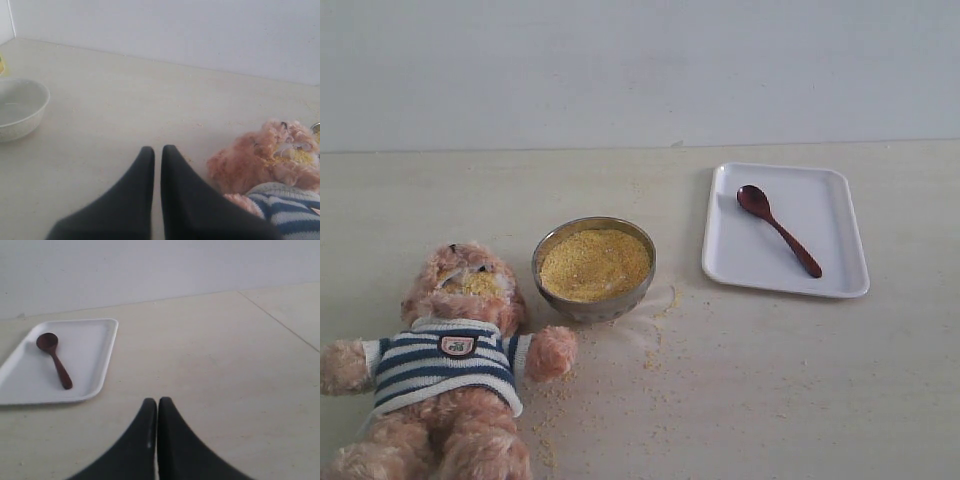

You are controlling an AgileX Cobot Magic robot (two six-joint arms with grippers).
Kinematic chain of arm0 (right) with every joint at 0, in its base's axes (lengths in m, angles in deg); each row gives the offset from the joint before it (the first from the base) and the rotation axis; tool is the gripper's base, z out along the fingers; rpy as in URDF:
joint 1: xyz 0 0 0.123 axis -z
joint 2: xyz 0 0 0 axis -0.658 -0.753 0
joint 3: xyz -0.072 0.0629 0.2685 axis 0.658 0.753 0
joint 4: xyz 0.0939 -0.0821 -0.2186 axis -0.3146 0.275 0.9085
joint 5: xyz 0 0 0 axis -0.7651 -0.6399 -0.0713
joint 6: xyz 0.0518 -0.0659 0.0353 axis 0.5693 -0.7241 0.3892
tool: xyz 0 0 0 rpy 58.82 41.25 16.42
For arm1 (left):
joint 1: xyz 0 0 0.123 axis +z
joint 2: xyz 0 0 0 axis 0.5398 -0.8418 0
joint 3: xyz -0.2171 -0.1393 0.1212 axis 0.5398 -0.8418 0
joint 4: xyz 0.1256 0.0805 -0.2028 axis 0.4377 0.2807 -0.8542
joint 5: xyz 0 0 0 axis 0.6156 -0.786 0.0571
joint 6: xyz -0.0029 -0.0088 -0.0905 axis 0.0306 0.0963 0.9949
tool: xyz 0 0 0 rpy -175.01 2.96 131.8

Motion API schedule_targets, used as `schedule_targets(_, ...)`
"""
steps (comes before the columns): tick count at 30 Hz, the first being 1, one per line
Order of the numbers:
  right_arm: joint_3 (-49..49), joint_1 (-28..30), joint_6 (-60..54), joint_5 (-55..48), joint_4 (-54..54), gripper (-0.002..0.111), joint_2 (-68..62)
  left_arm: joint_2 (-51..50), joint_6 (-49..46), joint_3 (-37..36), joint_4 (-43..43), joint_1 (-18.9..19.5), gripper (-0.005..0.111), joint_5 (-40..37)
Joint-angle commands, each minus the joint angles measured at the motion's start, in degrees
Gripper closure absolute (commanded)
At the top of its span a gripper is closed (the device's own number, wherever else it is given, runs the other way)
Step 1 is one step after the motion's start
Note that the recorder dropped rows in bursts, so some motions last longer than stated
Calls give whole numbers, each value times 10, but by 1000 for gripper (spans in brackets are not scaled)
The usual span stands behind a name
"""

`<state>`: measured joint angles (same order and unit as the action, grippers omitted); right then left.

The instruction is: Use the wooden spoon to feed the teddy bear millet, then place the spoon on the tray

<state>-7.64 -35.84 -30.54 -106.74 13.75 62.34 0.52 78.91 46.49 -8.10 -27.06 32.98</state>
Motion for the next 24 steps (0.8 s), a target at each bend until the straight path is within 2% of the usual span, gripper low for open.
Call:
schedule_targets(1, -1, 4, 7, 8, -47, 109, 3, 4, 1, -2, 3, 1, 102, 2)
schedule_targets(10, -1, 4, 7, 8, -47, 109, 3, 5, 1, -2, 3, 0, 102, 2)
schedule_targets(14, -1, 4, 7, 8, -47, 109, 3, 55, 0, -2, 3, -6, 102, -4)
schedule_targets(17, -1, 4, 7, 8, -47, 109, 3, 150, 0, -2, 3, -2, 102, -91)
schedule_targets(19, -1, 4, 7, 8, -47, 109, 3, 169, -1, -2, 1, 1, 102, -168)
schedule_targets(22, -1, 4, 7, -1, -47, 109, 3, 169, -14, -2, 3, 1, 102, -188)
schedule_targets(24, -1, 4, 7, -4, -47, 109, 3, 169, -62, -2, 6, 1, 102, -158)
